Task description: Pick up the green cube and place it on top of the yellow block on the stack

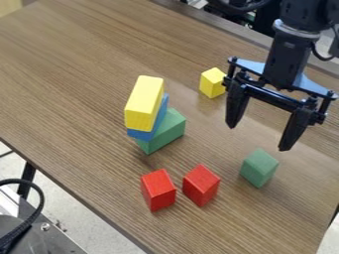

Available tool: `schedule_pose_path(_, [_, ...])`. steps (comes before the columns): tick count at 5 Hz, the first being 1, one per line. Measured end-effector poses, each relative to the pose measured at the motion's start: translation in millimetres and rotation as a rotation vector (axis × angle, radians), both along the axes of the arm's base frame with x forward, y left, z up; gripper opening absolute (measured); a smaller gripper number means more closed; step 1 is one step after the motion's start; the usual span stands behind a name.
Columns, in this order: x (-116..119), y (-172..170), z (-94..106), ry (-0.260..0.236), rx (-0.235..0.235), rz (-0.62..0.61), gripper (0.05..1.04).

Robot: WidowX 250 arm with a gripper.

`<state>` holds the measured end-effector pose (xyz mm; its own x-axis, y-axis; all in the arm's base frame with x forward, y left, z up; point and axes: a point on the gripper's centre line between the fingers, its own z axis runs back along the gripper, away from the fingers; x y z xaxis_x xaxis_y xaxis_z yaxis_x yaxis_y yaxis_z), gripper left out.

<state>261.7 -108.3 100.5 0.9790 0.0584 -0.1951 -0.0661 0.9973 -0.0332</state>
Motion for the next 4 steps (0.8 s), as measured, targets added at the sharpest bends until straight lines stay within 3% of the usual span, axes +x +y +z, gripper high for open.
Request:
schedule_pose_path(1, [-3, 1, -8.5, 0.030, 0.011, 0.002, 1.001])
schedule_pose_path(2, [1, 2, -17.1, -0.010, 0.028, 0.017, 1.001])
schedule_pose_path(4, [6, -8, -43.2, 0.004, 0.024, 0.002, 1.001])
